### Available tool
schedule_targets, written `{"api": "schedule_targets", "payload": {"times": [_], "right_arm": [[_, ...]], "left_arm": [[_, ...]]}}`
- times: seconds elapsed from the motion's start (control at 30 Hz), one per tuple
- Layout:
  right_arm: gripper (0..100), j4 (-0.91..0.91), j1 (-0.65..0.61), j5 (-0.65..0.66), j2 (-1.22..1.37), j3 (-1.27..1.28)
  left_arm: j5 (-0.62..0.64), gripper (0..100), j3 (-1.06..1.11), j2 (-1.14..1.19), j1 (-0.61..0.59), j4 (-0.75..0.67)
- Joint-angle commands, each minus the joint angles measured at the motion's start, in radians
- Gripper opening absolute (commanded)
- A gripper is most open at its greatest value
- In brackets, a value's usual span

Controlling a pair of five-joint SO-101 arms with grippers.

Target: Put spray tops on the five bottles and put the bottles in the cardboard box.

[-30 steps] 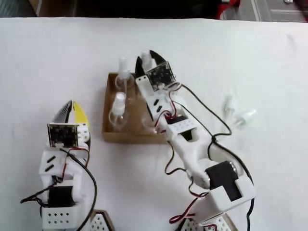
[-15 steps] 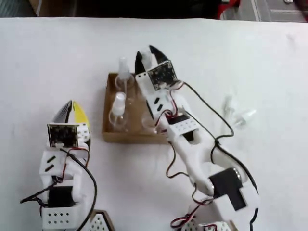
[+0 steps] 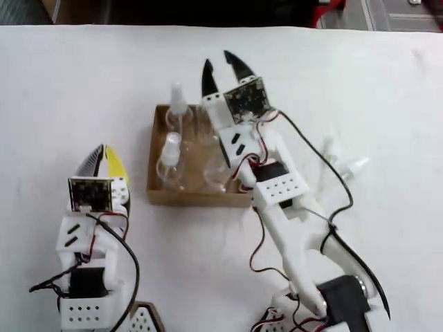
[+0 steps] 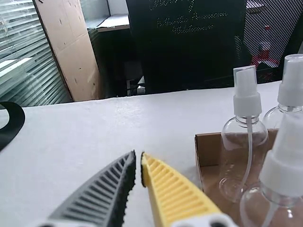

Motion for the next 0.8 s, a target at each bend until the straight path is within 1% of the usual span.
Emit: {"api": "schedule_targets", "payload": {"times": [0.0, 0.13, 0.27, 0.43, 0.5, 0.57, 0.77], "right_arm": [[9.5, 0.071, 0.081, -0.011, -0.166, 0.006], [9.8, 0.236, 0.199, -0.011, -0.374, 0.077], [9.8, 0.463, 0.351, -0.011, -0.581, 0.167], [9.8, 0.733, 0.602, -0.003, -0.782, 0.233], [9.5, 0.776, 0.696, -0.009, -0.805, 0.230], [9.4, 0.776, 0.762, -0.003, -0.788, 0.226], [9.4, 0.812, 0.894, 0.000, -0.648, 0.153]], "left_arm": [[-0.008, 2, -0.003, -0.008, 0.013, -0.017], [-0.008, 2, -0.003, -0.008, 0.013, -0.017], [-0.008, 2, -0.003, -0.008, 0.012, -0.014], [-0.008, 2, -0.003, -0.008, 0.012, -0.012], [-0.008, 2, -0.003, -0.008, 0.007, -0.012], [-0.008, 2, -0.003, -0.008, 0.007, -0.012], [-0.008, 2, -0.003, -0.008, 0.007, -0.014]]}}
